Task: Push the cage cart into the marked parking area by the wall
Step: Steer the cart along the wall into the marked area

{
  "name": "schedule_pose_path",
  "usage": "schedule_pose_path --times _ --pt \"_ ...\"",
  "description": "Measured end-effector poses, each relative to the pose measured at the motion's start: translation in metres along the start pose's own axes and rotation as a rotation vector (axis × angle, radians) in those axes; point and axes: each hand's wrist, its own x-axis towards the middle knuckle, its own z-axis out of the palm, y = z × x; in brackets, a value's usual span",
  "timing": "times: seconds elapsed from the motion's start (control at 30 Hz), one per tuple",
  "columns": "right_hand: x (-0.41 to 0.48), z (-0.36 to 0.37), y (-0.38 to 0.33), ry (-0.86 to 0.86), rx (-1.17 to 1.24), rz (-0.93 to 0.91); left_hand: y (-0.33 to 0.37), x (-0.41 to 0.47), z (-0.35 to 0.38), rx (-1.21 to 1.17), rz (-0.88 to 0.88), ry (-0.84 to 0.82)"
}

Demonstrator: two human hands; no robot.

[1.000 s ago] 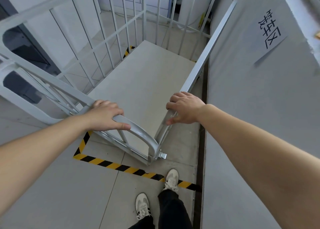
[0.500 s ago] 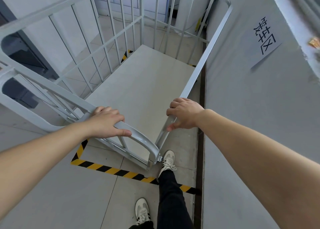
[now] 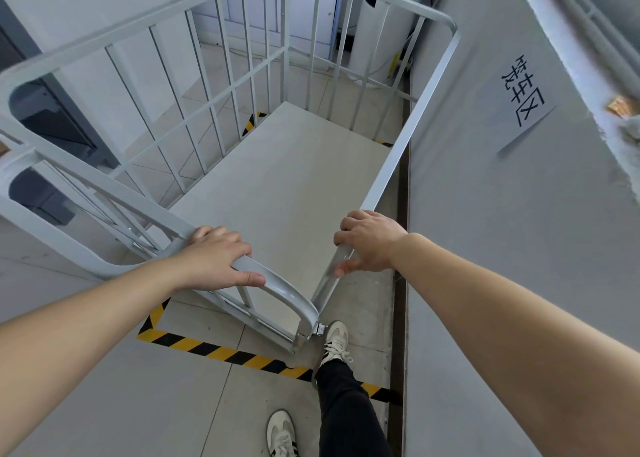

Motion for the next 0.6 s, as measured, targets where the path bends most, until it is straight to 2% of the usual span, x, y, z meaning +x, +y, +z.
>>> schedule_pose_path --times 0.6 --pt "-0.0007 -0.0004 0.0018 0.014 -0.022 -0.026 0.0013 0.0007 0.0001 -0.014 -0.011 0.0"
